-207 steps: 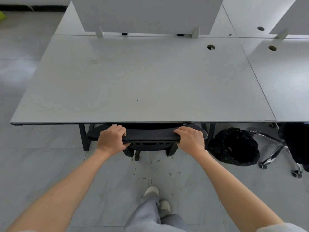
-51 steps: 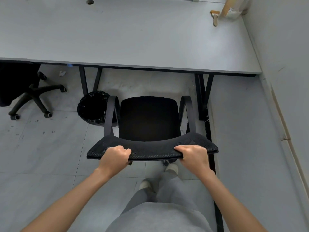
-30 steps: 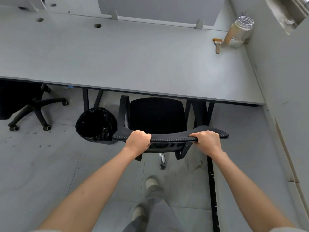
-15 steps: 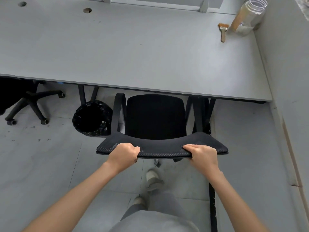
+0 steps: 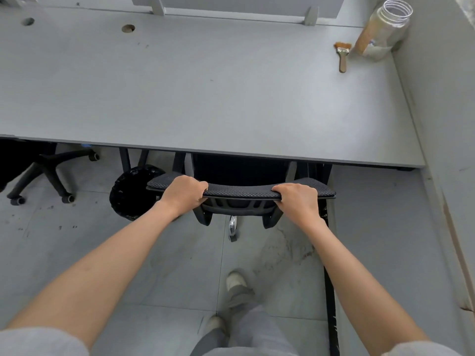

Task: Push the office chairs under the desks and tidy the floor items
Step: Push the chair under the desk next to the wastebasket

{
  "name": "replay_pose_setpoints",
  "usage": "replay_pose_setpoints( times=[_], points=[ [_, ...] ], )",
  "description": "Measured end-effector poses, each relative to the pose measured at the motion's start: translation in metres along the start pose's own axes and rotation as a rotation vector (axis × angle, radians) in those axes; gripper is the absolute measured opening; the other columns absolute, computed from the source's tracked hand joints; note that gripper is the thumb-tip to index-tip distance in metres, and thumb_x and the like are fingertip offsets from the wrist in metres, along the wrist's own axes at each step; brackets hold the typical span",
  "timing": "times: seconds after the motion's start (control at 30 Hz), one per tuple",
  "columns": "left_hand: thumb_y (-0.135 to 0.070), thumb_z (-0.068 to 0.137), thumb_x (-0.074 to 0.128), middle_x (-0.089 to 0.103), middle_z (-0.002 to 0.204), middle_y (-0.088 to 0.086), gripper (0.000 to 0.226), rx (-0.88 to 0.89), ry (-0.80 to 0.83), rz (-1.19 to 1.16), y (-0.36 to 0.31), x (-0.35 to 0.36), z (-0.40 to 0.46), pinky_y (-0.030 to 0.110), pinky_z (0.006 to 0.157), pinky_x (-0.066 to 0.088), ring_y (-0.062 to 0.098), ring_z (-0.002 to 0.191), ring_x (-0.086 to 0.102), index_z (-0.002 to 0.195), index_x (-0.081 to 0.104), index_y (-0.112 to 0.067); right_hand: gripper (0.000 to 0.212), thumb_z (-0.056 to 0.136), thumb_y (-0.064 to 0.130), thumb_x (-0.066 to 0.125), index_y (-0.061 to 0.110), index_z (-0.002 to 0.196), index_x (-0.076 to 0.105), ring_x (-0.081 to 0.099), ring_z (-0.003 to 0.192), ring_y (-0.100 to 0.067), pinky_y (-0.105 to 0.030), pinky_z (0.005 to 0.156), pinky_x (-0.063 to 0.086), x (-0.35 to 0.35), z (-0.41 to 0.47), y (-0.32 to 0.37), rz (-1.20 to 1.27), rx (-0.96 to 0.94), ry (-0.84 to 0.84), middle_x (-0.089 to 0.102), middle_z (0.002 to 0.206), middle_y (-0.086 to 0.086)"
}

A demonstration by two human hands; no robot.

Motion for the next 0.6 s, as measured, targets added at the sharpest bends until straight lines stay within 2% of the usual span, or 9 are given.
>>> replay_pose_setpoints(
  times=[0.13, 0.3, 0.37, 0.4, 0.5, 0.53, 0.6],
  points=[
    [-0.022, 0.087, 0.057, 0.069, 0.083, 0.014, 0.025, -0.050, -0.006, -0.058, 0.012, -0.003, 0.023, 0.034, 0.070, 0.043, 0.033, 0.083, 0.062, 0.102, 0.062, -0.003, 0.025, 0.087, 0.032, 0.056, 0.027, 0.110, 0.066, 0.064, 0.097, -0.021, -0.025, 0.061, 0.034, -0.001, 0.025, -0.006, 0.023, 0.010, -0.016, 0.070, 0.106, 0.007],
    [-0.020, 0.086, 0.057, 0.068, 0.077, 0.015, 0.023, 0.004, -0.039, -0.047, 0.021, -0.010, 0.049, 0.035, 0.066, 0.044, 0.033, 0.077, 0.062, 0.096, 0.063, 0.000, 0.025, 0.086, 0.032, 0.059, 0.027, 0.108, 0.067, 0.064, 0.099, -0.022, -0.026, 0.065, 0.036, -0.003, 0.050, -0.016, 0.049, 0.043, -0.021, 0.069, 0.109, 0.007],
    [-0.022, 0.085, 0.059, 0.068, 0.077, 0.015, 0.024, 0.018, -0.034, -0.032, 0.029, -0.012, 0.055, 0.032, 0.063, 0.039, 0.033, 0.077, 0.062, 0.095, 0.063, 0.000, 0.023, 0.085, 0.031, 0.060, 0.025, 0.106, 0.068, 0.065, 0.097, -0.023, -0.027, 0.063, 0.036, -0.002, 0.054, -0.011, 0.059, 0.047, -0.026, 0.070, 0.106, 0.006],
    [-0.021, 0.082, 0.064, 0.067, 0.072, 0.014, 0.022, 0.050, -0.049, -0.021, 0.031, -0.013, 0.056, 0.032, 0.060, 0.038, 0.032, 0.072, 0.062, 0.091, 0.063, -0.001, 0.023, 0.084, 0.030, 0.061, 0.024, 0.105, 0.069, 0.065, 0.095, -0.024, -0.027, 0.063, 0.037, -0.003, 0.054, -0.009, 0.067, 0.051, -0.027, 0.071, 0.105, 0.005],
    [-0.013, 0.055, 0.084, 0.054, 0.043, 0.008, 0.027, 0.179, -0.092, 0.027, 0.033, -0.011, 0.054, 0.026, 0.040, 0.036, 0.027, 0.039, 0.054, 0.062, 0.061, -0.002, 0.022, 0.084, 0.028, 0.061, 0.025, 0.104, 0.068, 0.065, 0.094, -0.023, -0.026, 0.062, 0.036, -0.002, 0.053, -0.009, 0.055, 0.056, -0.011, 0.070, 0.104, 0.006],
    [-0.013, 0.053, 0.085, 0.053, 0.041, 0.007, 0.028, 0.191, -0.100, 0.028, 0.033, -0.011, 0.054, 0.025, 0.038, 0.034, 0.026, 0.036, 0.052, 0.060, 0.060, -0.003, 0.022, 0.085, 0.030, 0.059, 0.027, 0.105, 0.068, 0.064, 0.094, -0.022, -0.026, 0.062, 0.036, -0.002, 0.053, -0.009, 0.038, 0.059, 0.009, 0.070, 0.104, 0.007],
    [-0.022, 0.070, 0.077, 0.060, 0.053, 0.010, 0.024, 0.173, -0.108, 0.012, 0.034, -0.009, 0.054, 0.028, 0.047, 0.034, 0.029, 0.050, 0.058, 0.071, 0.062, -0.002, 0.024, 0.086, 0.041, 0.056, 0.030, 0.105, 0.066, 0.064, 0.095, -0.019, -0.026, 0.064, 0.039, -0.006, 0.054, -0.008, 0.024, 0.067, 0.041, 0.068, 0.106, 0.010]
  ],
)
Point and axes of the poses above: each hand's wrist, its own z-axis towards the middle knuckle, its own x-axis out of the palm, y = z × x, the point moved 4 cm from there along z, towards the middle knuckle
